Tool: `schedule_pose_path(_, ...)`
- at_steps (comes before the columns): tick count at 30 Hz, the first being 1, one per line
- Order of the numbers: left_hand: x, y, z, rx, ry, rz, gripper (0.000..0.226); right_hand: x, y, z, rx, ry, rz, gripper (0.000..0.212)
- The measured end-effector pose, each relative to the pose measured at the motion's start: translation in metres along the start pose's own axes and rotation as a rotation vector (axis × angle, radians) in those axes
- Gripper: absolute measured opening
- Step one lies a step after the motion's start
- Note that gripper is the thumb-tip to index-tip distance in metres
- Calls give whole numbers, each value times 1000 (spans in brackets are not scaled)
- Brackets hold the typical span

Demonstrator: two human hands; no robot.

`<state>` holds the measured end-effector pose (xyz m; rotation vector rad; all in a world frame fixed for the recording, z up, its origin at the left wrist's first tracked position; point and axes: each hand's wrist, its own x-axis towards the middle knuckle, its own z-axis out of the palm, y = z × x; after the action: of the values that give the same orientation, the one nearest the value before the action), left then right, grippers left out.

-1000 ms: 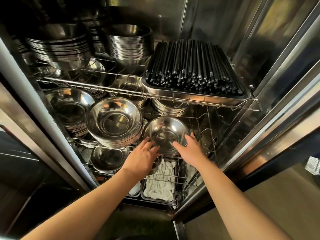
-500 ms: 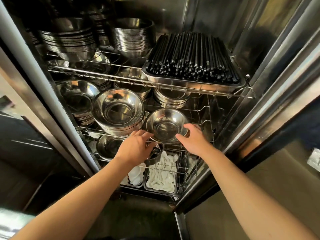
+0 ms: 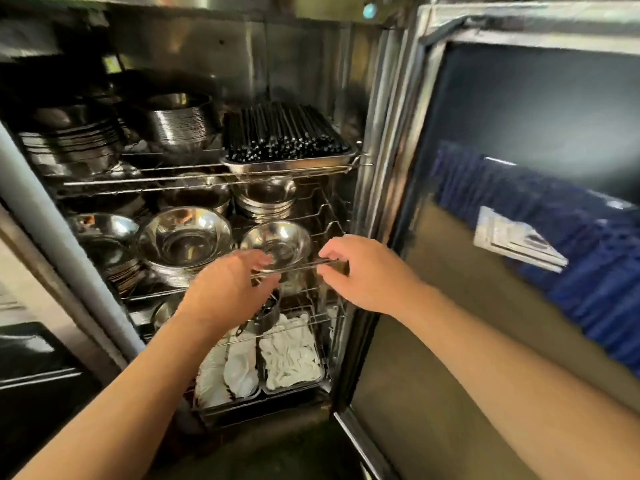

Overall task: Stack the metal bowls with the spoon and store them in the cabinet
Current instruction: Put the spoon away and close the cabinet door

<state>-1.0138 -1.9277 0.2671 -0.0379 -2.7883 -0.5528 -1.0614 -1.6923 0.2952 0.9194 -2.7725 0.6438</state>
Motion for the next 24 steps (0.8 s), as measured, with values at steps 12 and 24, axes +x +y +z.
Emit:
schedule_pose_path(12,-51,234,-30,-349,86,529,48,-239,-12,-159,-313,638,202,31)
schedule_pose_path(24,-161,463,15,-600,193,691,89,-418,35,-247,-271,837,182,32)
